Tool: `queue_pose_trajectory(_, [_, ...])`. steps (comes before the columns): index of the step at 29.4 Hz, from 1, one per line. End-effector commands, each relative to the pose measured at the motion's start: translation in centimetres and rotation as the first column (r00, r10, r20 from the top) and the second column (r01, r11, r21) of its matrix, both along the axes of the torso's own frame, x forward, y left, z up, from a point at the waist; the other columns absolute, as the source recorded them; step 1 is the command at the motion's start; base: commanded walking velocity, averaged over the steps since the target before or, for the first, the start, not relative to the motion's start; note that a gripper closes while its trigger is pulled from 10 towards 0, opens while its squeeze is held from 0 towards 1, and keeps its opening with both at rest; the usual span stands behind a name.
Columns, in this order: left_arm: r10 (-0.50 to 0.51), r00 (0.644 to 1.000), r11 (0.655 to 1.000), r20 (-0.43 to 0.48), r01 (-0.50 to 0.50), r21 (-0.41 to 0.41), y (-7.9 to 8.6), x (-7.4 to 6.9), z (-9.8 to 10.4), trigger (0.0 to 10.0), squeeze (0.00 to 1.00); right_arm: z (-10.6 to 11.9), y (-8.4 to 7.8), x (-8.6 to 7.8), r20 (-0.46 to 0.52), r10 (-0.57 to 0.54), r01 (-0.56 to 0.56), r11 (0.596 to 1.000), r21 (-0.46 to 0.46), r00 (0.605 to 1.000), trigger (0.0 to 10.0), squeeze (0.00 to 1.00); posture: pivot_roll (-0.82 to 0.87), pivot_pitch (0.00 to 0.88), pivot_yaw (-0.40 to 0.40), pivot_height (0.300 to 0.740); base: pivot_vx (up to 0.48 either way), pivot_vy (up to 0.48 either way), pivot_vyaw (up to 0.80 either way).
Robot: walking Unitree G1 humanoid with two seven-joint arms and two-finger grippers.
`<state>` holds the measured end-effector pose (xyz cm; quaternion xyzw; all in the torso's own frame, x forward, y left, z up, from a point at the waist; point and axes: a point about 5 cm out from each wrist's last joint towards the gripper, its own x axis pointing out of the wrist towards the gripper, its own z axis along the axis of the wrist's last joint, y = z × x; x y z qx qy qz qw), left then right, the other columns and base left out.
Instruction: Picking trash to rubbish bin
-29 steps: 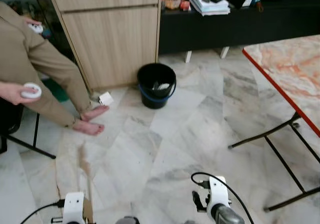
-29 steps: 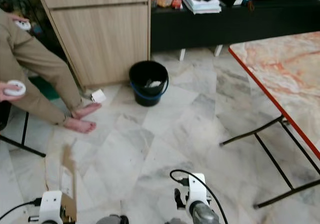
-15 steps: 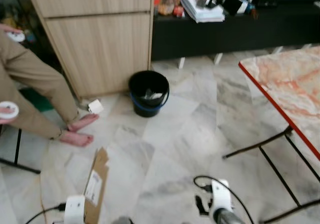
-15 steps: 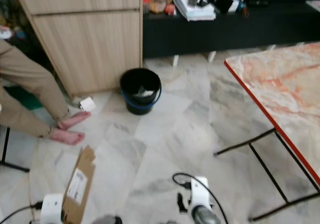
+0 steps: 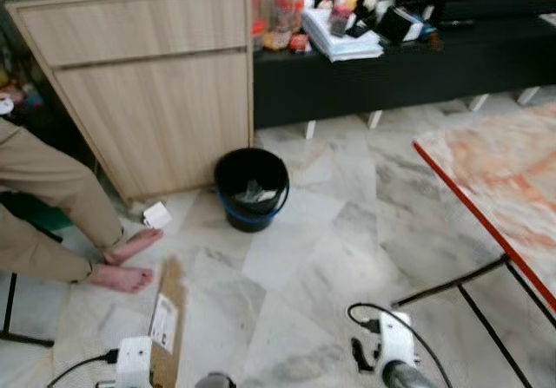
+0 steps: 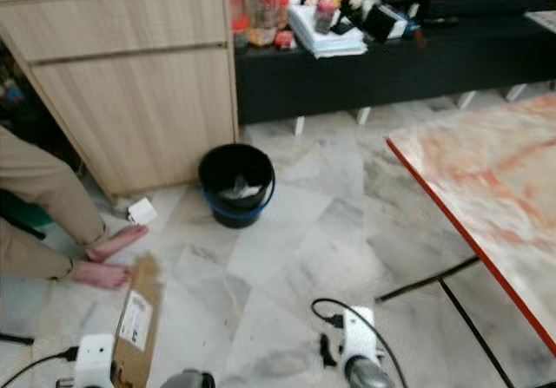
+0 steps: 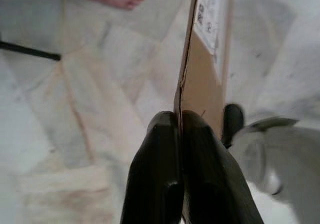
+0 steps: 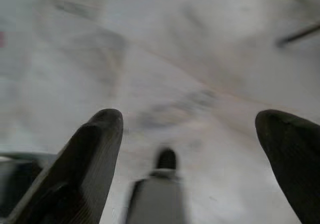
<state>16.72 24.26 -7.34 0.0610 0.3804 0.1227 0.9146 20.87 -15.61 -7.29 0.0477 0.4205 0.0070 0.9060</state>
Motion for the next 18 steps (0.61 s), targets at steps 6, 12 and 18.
queue_pose_trajectory(6, [-0.003, 0.999, 1.000, -0.032, 0.003, -0.016, -0.51, -0.71, -0.51, 10.0, 0.00, -0.48, -1.07, -0.96, -0.034, -0.001, -0.001, 0.999, -0.032, 0.999, 10.0, 0.00, 0.11, 0.155, -0.042, 0.740, 0.404, 0.000, 0.00])
queue_pose_trajectory(12, [-0.008, 0.999, 1.000, -0.036, 0.007, -0.016, -0.41, -0.67, -0.49, 10.0, 0.00, -0.58, -0.78, -1.12, -0.038, 0.014, -0.015, 0.999, -0.034, 0.999, 10.0, 0.00, 0.12, 0.163, -0.038, 0.740, 0.402, 0.000, 0.15])
queue_pose_trajectory(18, [-0.004, 0.999, 1.000, -0.031, 0.003, -0.013, -0.34, -0.58, -0.42, 10.0, 0.00, -0.71, -0.61, -1.34, -0.045, 0.003, -0.004, 1.000, -0.023, 0.999, 10.0, 0.00, 0.13, 0.167, -0.035, 0.740, 0.399, 0.000, 0.08])
